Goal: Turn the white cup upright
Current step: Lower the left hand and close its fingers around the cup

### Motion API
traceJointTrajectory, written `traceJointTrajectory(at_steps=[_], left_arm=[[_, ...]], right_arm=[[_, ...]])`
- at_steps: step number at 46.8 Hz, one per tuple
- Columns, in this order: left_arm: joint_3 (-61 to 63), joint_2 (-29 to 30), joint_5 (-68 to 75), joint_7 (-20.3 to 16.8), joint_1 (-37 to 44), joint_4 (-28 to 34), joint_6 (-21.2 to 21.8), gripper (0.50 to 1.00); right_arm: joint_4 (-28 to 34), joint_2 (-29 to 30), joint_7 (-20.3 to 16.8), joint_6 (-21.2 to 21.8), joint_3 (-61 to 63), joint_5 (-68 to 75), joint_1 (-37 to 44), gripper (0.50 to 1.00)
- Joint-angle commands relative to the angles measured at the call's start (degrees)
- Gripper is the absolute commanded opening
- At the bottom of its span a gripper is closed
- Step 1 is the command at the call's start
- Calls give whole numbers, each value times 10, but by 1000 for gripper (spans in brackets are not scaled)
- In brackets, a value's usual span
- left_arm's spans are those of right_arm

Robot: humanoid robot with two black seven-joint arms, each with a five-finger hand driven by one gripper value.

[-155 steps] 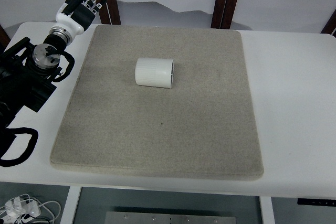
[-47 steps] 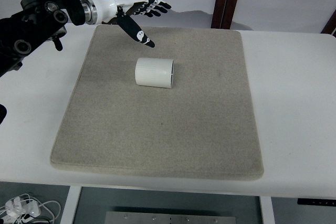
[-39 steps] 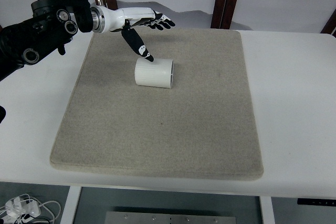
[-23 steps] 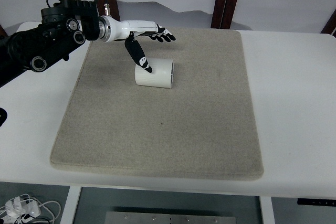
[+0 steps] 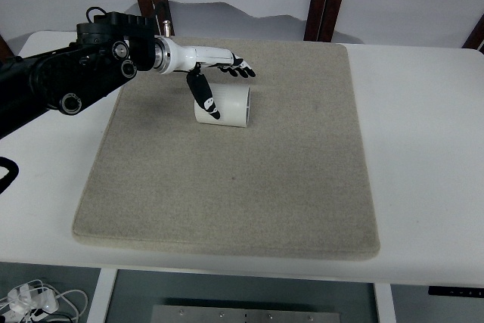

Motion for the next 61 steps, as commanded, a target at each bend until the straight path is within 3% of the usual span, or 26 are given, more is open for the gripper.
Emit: traceJointTrajectory(at_steps=[1,38,57,61], left_arm=[[0,-2,1,0,3,4,3,979],[15,-25,12,8,6,11,11,941],[18,-26,16,8,6,13,13,737],[18,-26,16,7,6,13,15,637]], right_arm=[[0,0,0,0,0,0,0,952],[0,0,0,0,0,0,0,952],[0,0,0,0,0,0,0,952],[0,0,0,0,0,0,0,952]])
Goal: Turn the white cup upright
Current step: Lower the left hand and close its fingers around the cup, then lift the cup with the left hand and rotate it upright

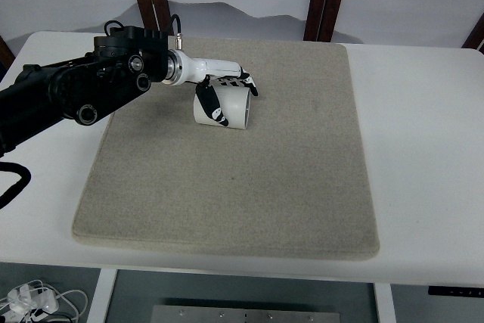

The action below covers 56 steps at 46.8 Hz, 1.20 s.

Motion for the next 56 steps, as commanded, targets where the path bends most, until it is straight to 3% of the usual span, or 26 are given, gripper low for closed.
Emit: traceJointTrajectory(at_steps=[1,9,43,53,56], left_arm=[[0,0,0,-1,-1,0,1,615],[0,0,-2,-1,0,0,3,500],[-52,6,-56,-12,-9,9,10,500],[-78,14,-171,-32,-10,48,-1,500],[-81,25,-238,-49,-9,56,-22,500]], right_arm=[[0,0,0,0,0,0,0,952],[0,0,0,0,0,0,0,952],[0,0,0,0,0,0,0,952],[0,0,0,0,0,0,0,952],[0,0,0,0,0,0,0,952]])
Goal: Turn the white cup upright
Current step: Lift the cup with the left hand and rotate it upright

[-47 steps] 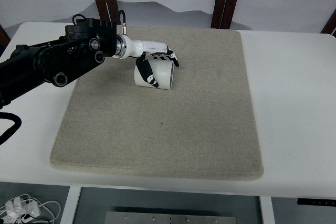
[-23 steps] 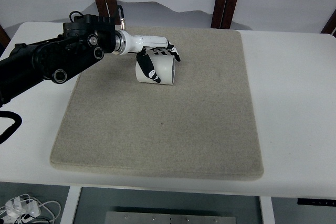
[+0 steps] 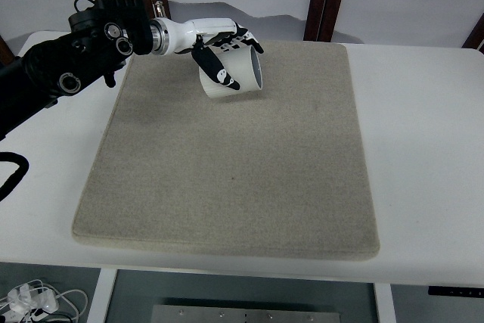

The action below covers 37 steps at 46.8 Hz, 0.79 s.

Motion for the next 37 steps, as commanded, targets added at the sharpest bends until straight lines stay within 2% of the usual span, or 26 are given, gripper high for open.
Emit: traceJointTrajectory(at_steps=[1,7,13,19,30,37], left_arm=[[-4,11,-87,-18,2,13,-30,500],[-4,17,-187,-29,8,49,-64,500],[-6,17,-267,-67,12,96,-101,500],[-6,17,-317,-106,19,132,-101,500],[-6,24,-328,-221,66,153,-101,500],[-6,24,-328,-272,97,164,-101,500]], right_arm=[[0,0,0,0,0,0,0,952],[0,0,0,0,0,0,0,952],[0,0,0,0,0,0,0,952],[0,0,0,0,0,0,0,952],[0,0,0,0,0,0,0,952],[0,0,0,0,0,0,0,952]])
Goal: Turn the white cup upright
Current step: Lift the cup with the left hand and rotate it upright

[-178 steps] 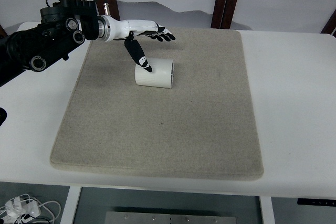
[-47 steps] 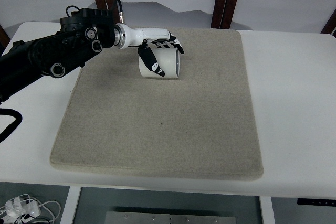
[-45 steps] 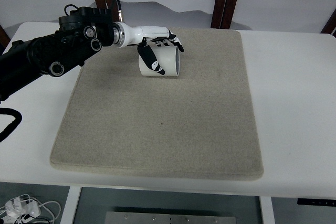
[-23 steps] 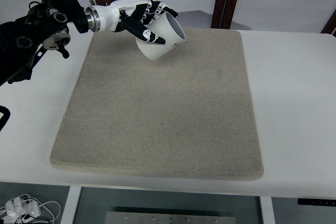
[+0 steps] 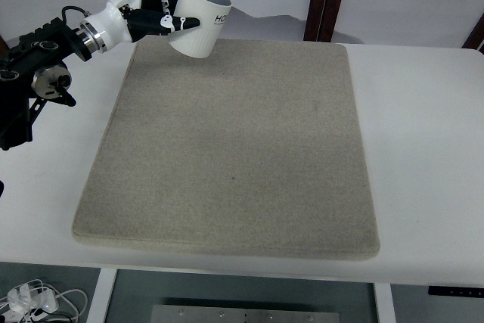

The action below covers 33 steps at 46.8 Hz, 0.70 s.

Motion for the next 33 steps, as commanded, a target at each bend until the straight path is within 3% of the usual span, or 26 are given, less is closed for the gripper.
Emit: traceJointTrajectory(at_steps=[1,33], left_arm=[[0,-1,0,-27,19,4,0,500],[-53,-11,-4,-27,89,26,0,500]], right_arm=[[0,0,0,0,0,0,0,952],[0,0,0,0,0,0,0,952]])
